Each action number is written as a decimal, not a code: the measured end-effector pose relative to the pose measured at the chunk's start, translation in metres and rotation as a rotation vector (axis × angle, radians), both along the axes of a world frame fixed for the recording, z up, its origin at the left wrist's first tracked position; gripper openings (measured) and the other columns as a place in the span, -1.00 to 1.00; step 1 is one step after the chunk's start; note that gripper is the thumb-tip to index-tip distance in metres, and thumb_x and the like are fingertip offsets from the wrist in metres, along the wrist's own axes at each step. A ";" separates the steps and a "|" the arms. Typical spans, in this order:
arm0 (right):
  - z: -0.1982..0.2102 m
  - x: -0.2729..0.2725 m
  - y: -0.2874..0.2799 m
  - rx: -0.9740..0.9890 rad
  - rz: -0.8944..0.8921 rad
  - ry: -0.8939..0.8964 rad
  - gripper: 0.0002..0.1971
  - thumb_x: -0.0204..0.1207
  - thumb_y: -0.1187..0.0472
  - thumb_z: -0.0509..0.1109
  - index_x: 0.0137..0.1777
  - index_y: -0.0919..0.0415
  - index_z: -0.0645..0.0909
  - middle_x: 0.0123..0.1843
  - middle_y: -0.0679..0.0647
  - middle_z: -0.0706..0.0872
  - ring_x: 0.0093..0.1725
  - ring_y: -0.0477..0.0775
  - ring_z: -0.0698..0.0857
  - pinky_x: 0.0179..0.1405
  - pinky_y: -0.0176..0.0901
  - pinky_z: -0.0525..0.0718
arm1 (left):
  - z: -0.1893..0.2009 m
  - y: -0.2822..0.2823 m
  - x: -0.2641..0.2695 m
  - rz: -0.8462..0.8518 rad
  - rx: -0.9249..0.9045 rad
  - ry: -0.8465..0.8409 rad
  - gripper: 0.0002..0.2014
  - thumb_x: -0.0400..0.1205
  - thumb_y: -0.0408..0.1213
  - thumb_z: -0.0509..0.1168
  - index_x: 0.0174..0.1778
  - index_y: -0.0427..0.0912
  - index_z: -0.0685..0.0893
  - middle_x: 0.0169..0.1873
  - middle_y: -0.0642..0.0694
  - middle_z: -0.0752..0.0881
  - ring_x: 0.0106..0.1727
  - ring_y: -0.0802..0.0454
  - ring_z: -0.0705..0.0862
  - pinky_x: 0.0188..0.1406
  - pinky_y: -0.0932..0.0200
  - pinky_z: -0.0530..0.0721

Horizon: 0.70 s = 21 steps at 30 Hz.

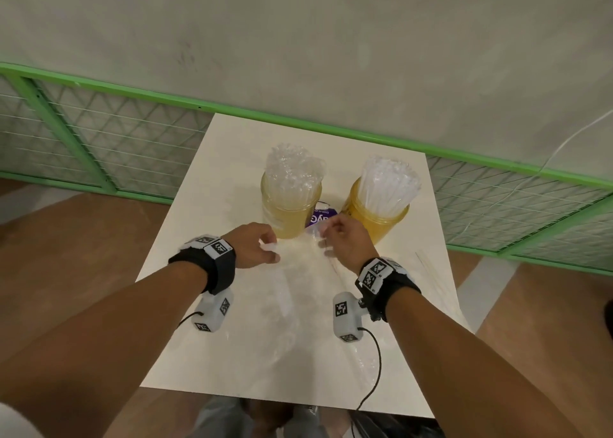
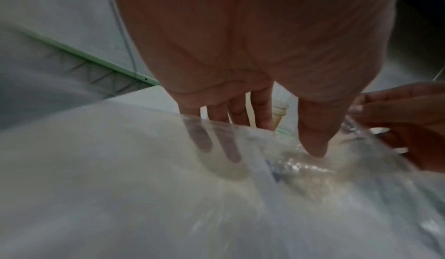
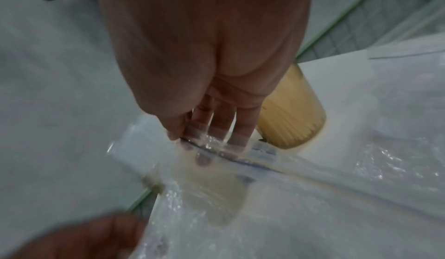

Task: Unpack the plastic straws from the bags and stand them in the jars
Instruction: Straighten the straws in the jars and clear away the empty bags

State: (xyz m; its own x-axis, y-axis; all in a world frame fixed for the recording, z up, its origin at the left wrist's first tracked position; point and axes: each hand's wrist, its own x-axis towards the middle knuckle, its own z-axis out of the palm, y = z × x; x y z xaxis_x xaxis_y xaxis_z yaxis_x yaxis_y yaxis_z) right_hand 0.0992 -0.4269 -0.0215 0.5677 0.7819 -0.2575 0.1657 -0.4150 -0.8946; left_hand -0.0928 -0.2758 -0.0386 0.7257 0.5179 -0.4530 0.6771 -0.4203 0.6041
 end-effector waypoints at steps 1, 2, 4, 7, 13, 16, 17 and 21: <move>0.000 0.005 0.001 0.009 -0.056 0.066 -0.92 0.70 0.24 0.34 -0.03 0.14 0.62 -0.03 0.18 0.80 -0.10 0.16 0.86 -0.16 0.09 0.85 | 0.001 0.005 -0.005 0.014 0.000 0.000 -0.60 0.50 0.05 0.53 0.17 -0.01 0.66 0.12 0.07 0.66 0.11 0.01 0.68 0.20 0.05 0.63; 0.001 0.010 0.002 0.017 -0.111 0.113 -0.93 0.71 0.25 0.34 -0.02 0.17 0.61 -0.04 0.17 0.80 -0.09 0.17 0.85 -0.17 0.08 0.85 | 0.003 0.010 -0.009 0.034 -0.010 -0.014 -0.63 0.51 0.05 0.52 0.16 -0.02 0.67 0.10 0.08 0.67 0.09 0.02 0.68 0.19 0.07 0.61; 0.000 0.022 0.003 0.011 -0.188 0.124 -0.93 0.71 0.24 0.35 -0.01 0.19 0.62 -0.01 0.20 0.79 -0.03 0.22 0.84 -0.18 0.09 0.87 | 0.003 0.021 -0.016 0.061 -0.033 -0.037 -0.73 0.54 -0.02 0.51 0.10 0.03 0.71 0.04 0.08 0.72 0.03 0.04 0.71 0.12 0.10 0.62; -0.003 0.035 0.002 -0.016 -0.241 0.117 -0.93 0.68 0.21 0.41 -0.03 0.18 0.64 0.05 0.28 0.78 0.06 0.31 0.83 -0.18 0.21 0.88 | 0.001 0.035 -0.023 0.130 -0.049 -0.086 -0.85 0.59 -0.35 0.38 -0.05 0.02 0.71 -0.12 -0.09 0.83 -0.09 -0.11 0.82 -0.10 0.10 0.71; 0.001 0.047 -0.007 -0.068 -0.299 0.108 -0.88 0.69 0.20 0.41 -0.06 0.21 0.58 -0.01 0.23 0.71 0.06 0.28 0.79 -0.17 0.27 0.88 | 0.003 0.043 -0.023 0.271 -0.033 -0.086 -0.93 0.59 -0.38 0.41 -0.21 -0.19 0.73 -0.25 -0.11 0.83 -0.30 -0.13 0.81 -0.19 -0.04 0.80; 0.004 0.049 -0.008 -0.053 -0.287 0.102 -0.87 0.69 0.21 0.42 -0.05 0.24 0.57 -0.08 0.24 0.67 -0.04 0.19 0.74 -0.18 0.28 0.88 | 0.003 0.054 -0.029 0.271 0.005 -0.062 -0.79 0.60 -0.40 0.31 -0.23 -0.06 0.79 -0.26 -0.12 0.82 -0.22 -0.15 0.81 -0.31 0.07 0.75; 0.005 0.049 -0.008 -0.051 -0.265 0.104 -0.92 0.69 0.25 0.41 -0.03 0.25 0.60 -0.11 0.24 0.65 -0.07 0.15 0.72 -0.17 0.27 0.88 | 0.003 0.057 -0.032 0.289 -0.006 -0.063 -0.78 0.61 -0.43 0.28 -0.19 -0.07 0.79 -0.28 -0.12 0.81 -0.23 -0.15 0.78 -0.28 0.06 0.75; 0.004 0.048 -0.008 -0.082 -0.221 0.101 -0.86 0.69 0.36 0.34 -0.01 0.20 0.72 -0.22 0.21 0.63 -0.12 0.10 0.68 -0.11 0.25 0.88 | 0.005 0.063 -0.035 0.377 -0.010 -0.116 -0.96 0.58 -0.37 0.43 -0.17 -0.17 0.72 -0.44 -0.07 0.80 -0.27 -0.07 0.78 -0.28 0.11 0.72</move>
